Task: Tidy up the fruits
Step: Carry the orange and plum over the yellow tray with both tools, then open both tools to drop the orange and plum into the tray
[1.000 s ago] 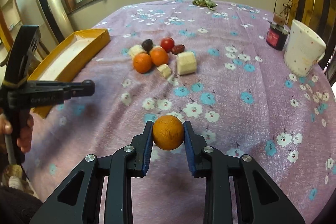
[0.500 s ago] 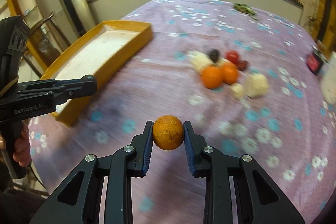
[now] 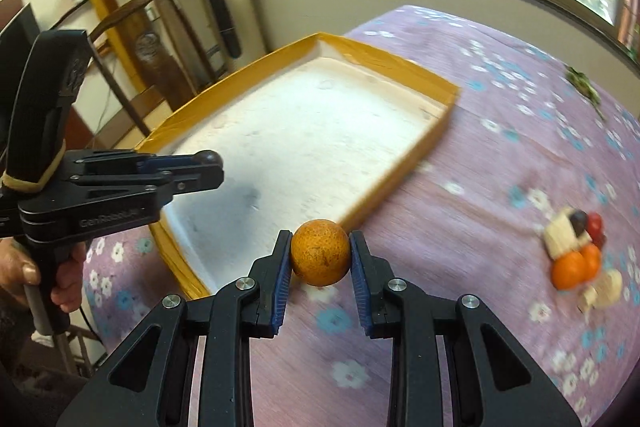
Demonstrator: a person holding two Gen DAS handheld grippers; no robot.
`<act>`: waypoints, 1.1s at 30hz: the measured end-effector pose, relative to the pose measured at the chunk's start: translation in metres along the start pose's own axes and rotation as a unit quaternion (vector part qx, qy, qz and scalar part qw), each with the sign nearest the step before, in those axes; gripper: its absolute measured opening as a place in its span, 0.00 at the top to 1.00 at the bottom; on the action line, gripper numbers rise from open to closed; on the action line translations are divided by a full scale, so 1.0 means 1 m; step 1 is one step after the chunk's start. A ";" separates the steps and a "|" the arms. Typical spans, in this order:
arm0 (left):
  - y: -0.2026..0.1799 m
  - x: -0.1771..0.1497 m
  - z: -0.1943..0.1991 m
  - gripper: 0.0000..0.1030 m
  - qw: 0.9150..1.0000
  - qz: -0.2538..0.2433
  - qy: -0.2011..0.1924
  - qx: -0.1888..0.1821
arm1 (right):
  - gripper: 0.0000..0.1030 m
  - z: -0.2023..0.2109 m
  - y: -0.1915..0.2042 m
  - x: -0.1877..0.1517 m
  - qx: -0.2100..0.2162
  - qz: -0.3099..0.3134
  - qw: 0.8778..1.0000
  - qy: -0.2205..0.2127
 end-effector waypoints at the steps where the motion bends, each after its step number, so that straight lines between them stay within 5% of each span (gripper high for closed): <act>1: 0.006 0.000 0.000 0.75 1.000 0.001 0.000 0.005 | 0.74 -0.006 0.008 0.002 0.005 0.005 1.000 0.004; 12: 0.049 -0.007 -0.007 0.75 0.999 0.005 0.018 0.040 | 0.74 -0.049 0.051 0.002 0.025 0.030 0.998 0.043; 27: 0.051 -0.015 -0.005 0.72 0.995 -0.045 0.020 0.086 | 0.68 -0.044 0.055 -0.002 -0.001 0.057 0.998 0.026; 33: 0.052 -0.018 0.010 0.55 0.994 -0.032 -0.001 0.102 | 0.67 -0.026 0.043 -0.008 -0.004 0.045 0.999 0.015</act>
Point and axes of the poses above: each gripper's, at about its wrist camera, not at the fingertips, and z roughly against the way its jaws point, y to its left, x to its top, the point moved 7 cm from there along -z, roughly the way its jaws point, and after that the axes turned 15 degrees about -x, right-handed, at the moved point
